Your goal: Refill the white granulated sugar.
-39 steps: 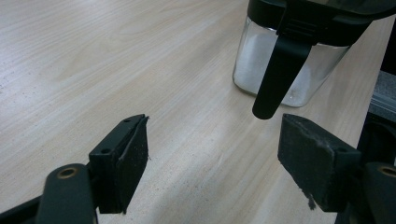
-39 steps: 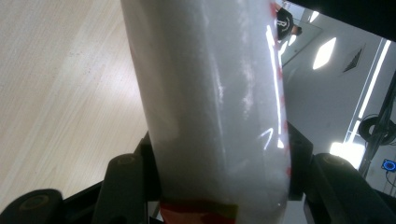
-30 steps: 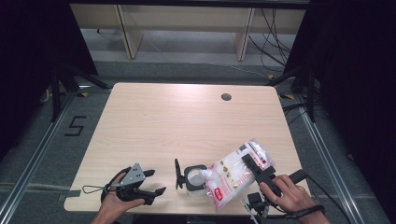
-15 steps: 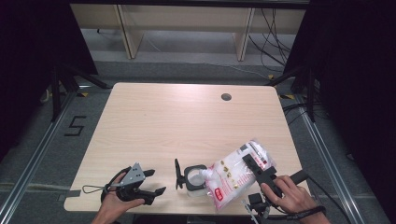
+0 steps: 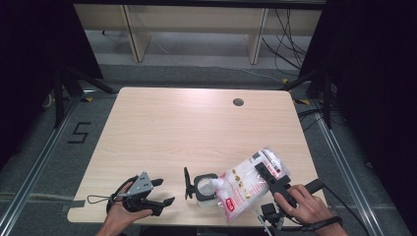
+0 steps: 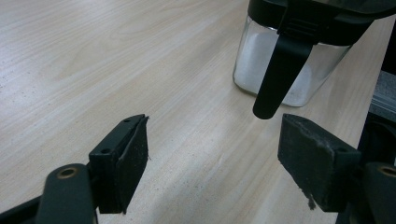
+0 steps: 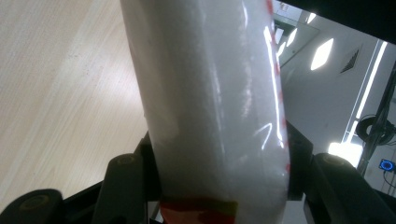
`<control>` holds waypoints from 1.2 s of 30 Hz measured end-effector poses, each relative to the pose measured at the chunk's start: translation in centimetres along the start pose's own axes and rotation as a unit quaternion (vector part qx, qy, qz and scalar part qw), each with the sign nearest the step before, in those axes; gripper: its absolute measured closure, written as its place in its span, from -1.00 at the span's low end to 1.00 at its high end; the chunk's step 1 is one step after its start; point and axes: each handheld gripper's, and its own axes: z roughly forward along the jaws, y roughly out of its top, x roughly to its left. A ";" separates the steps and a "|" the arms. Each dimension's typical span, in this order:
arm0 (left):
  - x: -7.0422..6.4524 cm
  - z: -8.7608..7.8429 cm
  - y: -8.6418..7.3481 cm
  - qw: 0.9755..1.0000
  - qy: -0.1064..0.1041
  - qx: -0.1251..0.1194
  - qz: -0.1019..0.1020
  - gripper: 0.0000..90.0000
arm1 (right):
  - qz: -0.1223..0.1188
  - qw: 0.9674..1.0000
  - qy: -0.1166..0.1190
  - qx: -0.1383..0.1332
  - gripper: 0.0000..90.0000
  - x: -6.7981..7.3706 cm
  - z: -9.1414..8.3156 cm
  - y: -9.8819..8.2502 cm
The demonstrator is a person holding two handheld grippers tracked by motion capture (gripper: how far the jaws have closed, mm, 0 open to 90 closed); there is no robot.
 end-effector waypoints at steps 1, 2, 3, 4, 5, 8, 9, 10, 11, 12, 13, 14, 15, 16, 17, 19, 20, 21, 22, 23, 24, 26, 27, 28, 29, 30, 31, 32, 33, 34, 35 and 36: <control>0.0 0.0 0.0 1.000 0.000 0.000 0.000 -0.47 | 0.001 1.000 0.000 0.000 0.12 0.0 0.0 0.0; 0.0 0.0 0.0 1.000 0.000 0.000 0.001 -0.47 | 0.002 1.000 0.000 -0.001 0.12 0.0 0.0 0.0; 0.0 0.0 0.0 1.000 0.000 0.000 0.000 -0.47 | 0.001 1.000 0.000 0.000 0.12 0.0 0.0 0.0; 0.0 0.0 0.0 1.000 -0.003 -0.002 0.000 -0.47 | 0.000 1.000 0.000 0.000 0.12 0.0 0.0 0.0; 0.1 0.0 0.0 1.000 -0.001 0.000 0.002 -0.47 | 0.000 1.000 0.000 0.000 0.12 0.0 0.0 0.0; 0.0 0.0 0.0 1.000 -0.002 -0.002 0.001 -0.47 | 0.001 1.000 -0.001 -0.001 0.12 0.0 0.0 0.0; 0.1 0.0 0.0 1.000 -0.004 0.000 0.000 -0.47 | 0.000 1.000 0.000 -0.001 0.12 0.0 0.0 0.0; 0.0 0.0 0.0 1.000 -0.002 -0.003 0.000 -0.47 | 0.000 1.000 0.000 0.000 0.12 0.0 0.0 0.0; 0.0 0.0 0.0 1.000 -0.003 -0.003 0.000 -0.47 | -0.003 1.000 -0.001 -0.002 0.12 -0.1 0.0 0.0; 0.0 0.0 0.0 1.000 -0.003 -0.002 0.001 -0.47 | -0.020 1.000 -0.003 -0.008 0.12 -0.2 0.1 -0.1; 0.0 0.0 0.0 1.000 -0.003 -0.002 0.001 -0.47 | -0.020 1.000 -0.003 -0.008 0.12 -0.2 0.1 -0.1; 0.1 0.0 0.0 1.000 -0.004 -0.001 0.001 -0.47 | -0.019 1.000 -0.003 -0.007 0.12 -0.2 0.1 -0.1; 0.0 0.0 0.0 1.000 -0.002 -0.003 0.001 -0.47 | -0.020 1.000 -0.003 -0.007 0.12 -0.2 0.1 -0.1; 0.1 0.0 0.0 1.000 -0.003 -0.001 0.007 -0.47 | -0.020 1.000 -0.001 -0.006 0.12 -0.2 0.0 -0.1; 0.0 0.0 0.0 1.000 -0.002 -0.003 0.000 -0.47 | -0.018 1.000 -0.002 -0.008 0.12 -0.1 0.1 -0.1; 0.1 0.0 0.0 1.000 -0.002 -0.002 0.001 -0.47 | -0.015 1.000 0.003 -0.006 0.12 -0.1 0.1 -0.1; 0.1 0.0 0.0 1.000 -0.002 -0.003 0.000 -0.47 | 0.004 1.000 -0.004 -0.005 0.12 0.2 0.1 0.0; 0.1 0.0 0.0 1.000 -0.004 -0.003 0.006 -0.47 | 0.004 1.000 -0.004 -0.005 0.12 0.2 0.1 0.0; 0.1 0.0 0.0 1.000 -0.004 -0.003 0.008 -0.47 | -0.011 1.000 0.002 -0.005 0.12 0.1 0.1 0.0; 0.1 0.0 0.0 1.000 -0.003 -0.003 0.005 -0.47 | -0.019 1.000 -0.001 -0.008 0.12 -0.1 0.1 -0.1; 0.1 0.0 0.0 1.000 -0.002 -0.003 0.000 -0.47 | -0.018 1.000 -0.002 -0.007 0.12 -0.1 0.1 -0.1; 0.1 0.0 0.0 1.000 -0.004 -0.003 0.006 -0.47 | -0.020 1.000 -0.001 -0.006 0.12 -0.1 0.1 -0.1; 0.1 0.0 0.0 1.000 -0.004 -0.003 0.008 -0.47 | -0.005 1.000 0.001 -0.001 0.12 0.0 0.1 0.0; 0.0 0.0 0.0 1.000 -0.003 -0.002 0.002 -0.47 | -0.002 1.000 0.003 -0.001 0.12 0.0 0.0 0.0; 0.1 0.0 0.0 1.000 -0.002 -0.003 0.000 -0.47 | -0.005 1.000 0.000 -0.003 0.12 0.0 0.1 0.0; 0.1 0.0 0.0 1.000 -0.002 -0.003 0.000 -0.47 | -0.006 1.000 0.000 -0.002 0.12 -0.1 0.1 0.0; 0.1 0.0 0.0 1.000 -0.004 -0.003 0.006 -0.47 | -0.001 1.000 0.002 0.000 0.12 0.0 0.0 0.0; 0.1 0.0 0.0 1.000 -0.004 -0.003 0.008 -0.47 | 0.000 1.000 0.000 0.000 0.12 0.0 0.0 0.0; 0.1 0.0 0.0 1.000 -0.004 -0.003 0.008 -0.47 | 0.001 1.000 0.000 -0.001 0.12 0.0 0.0 0.0; 0.0 0.0 0.0 1.000 -0.002 -0.003 0.000 -0.47 | 0.002 1.000 0.001 -0.002 0.12 0.0 0.0 0.0; 0.1 0.0 0.0 1.000 -0.002 -0.003 0.000 -0.47 | 0.000 1.000 0.003 -0.001 0.12 0.0 0.0 0.0; 0.1 0.0 0.0 1.000 -0.004 -0.003 0.006 -0.47 | -0.001 1.000 0.003 -0.001 0.12 0.0 0.0 0.1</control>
